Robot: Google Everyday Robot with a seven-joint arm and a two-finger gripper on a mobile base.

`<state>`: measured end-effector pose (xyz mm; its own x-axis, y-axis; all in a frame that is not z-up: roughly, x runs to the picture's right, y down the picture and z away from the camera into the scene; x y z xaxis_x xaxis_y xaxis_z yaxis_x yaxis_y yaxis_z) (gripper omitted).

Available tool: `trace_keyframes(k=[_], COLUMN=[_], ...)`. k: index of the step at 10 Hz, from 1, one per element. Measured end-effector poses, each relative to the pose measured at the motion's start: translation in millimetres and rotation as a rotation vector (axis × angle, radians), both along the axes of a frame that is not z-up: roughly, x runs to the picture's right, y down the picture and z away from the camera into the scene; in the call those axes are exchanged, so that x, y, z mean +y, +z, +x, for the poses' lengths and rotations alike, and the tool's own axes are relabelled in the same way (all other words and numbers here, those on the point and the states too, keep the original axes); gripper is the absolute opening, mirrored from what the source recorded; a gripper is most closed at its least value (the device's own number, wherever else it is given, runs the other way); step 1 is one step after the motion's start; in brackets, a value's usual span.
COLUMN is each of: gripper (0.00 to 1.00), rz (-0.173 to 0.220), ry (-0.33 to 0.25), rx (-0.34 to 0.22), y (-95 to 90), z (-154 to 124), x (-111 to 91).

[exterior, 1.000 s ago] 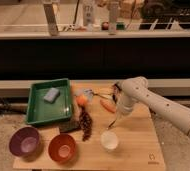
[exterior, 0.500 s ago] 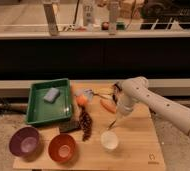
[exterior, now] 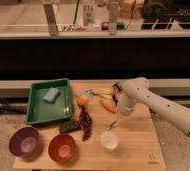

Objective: Place fork in table surface

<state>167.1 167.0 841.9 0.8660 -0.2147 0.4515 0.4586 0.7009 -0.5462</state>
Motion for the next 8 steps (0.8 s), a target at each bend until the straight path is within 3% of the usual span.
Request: trace_keyframes(k=[6,8], gripper=[0.39,0.51], rz=[0.022,0.026], ry=[0.085,0.111], rx=[0.1,0.141], y=[7.7,10.8], z=[20.7,31.1], x=[11.0,16.3])
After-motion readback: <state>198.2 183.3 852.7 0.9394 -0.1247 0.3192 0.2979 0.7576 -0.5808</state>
